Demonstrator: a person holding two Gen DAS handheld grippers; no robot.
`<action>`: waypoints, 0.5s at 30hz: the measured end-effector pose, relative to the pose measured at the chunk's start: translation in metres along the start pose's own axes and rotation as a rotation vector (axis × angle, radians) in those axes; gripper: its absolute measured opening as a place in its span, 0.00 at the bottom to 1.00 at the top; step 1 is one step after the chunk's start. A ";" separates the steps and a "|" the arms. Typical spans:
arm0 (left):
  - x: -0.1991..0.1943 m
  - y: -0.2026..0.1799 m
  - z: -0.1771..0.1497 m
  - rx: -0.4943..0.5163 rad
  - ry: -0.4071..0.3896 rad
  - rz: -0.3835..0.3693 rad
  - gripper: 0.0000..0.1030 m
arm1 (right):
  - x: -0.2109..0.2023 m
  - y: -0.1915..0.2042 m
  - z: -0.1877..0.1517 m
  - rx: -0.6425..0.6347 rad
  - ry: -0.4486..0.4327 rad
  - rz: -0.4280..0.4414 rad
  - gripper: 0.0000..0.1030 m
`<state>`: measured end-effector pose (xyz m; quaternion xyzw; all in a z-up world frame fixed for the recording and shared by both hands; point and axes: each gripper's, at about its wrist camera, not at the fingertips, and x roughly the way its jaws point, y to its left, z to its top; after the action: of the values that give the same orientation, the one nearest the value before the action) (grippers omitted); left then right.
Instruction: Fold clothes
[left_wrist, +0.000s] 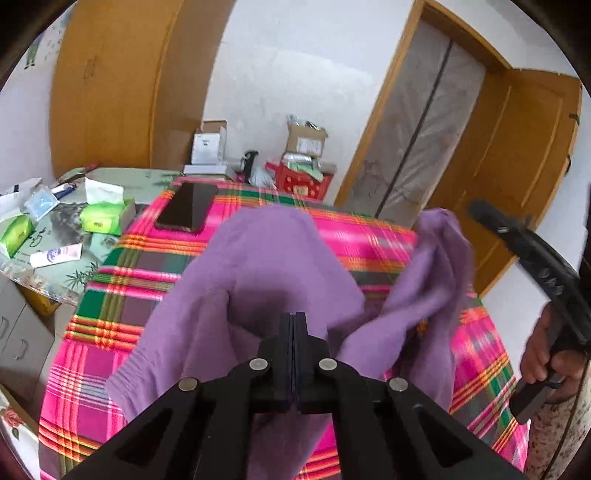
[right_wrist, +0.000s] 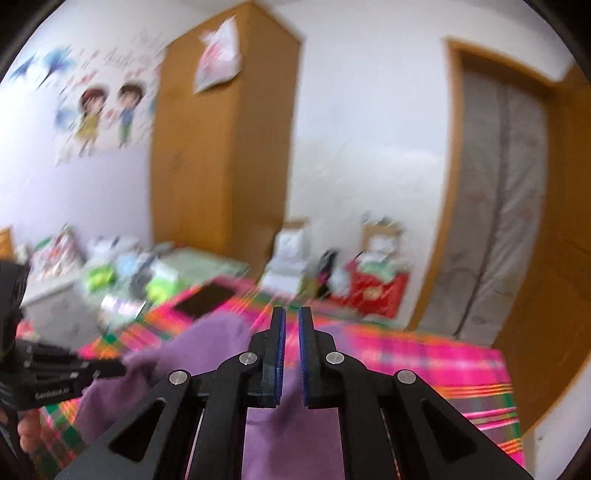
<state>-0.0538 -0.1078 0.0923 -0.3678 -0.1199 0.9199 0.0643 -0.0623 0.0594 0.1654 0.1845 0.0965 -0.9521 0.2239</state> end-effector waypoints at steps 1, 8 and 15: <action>0.003 -0.002 -0.004 0.017 0.018 -0.011 0.00 | 0.008 0.004 -0.007 -0.008 0.036 0.006 0.07; 0.017 -0.016 -0.013 0.056 0.065 -0.038 0.08 | 0.011 -0.023 -0.049 0.121 0.172 0.056 0.15; 0.020 -0.043 -0.018 0.147 0.088 -0.057 0.24 | -0.032 -0.062 -0.104 0.330 0.188 -0.003 0.32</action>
<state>-0.0543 -0.0595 0.0783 -0.3986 -0.0595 0.9070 0.1225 -0.0325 0.1536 0.0897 0.3067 -0.0402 -0.9339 0.1792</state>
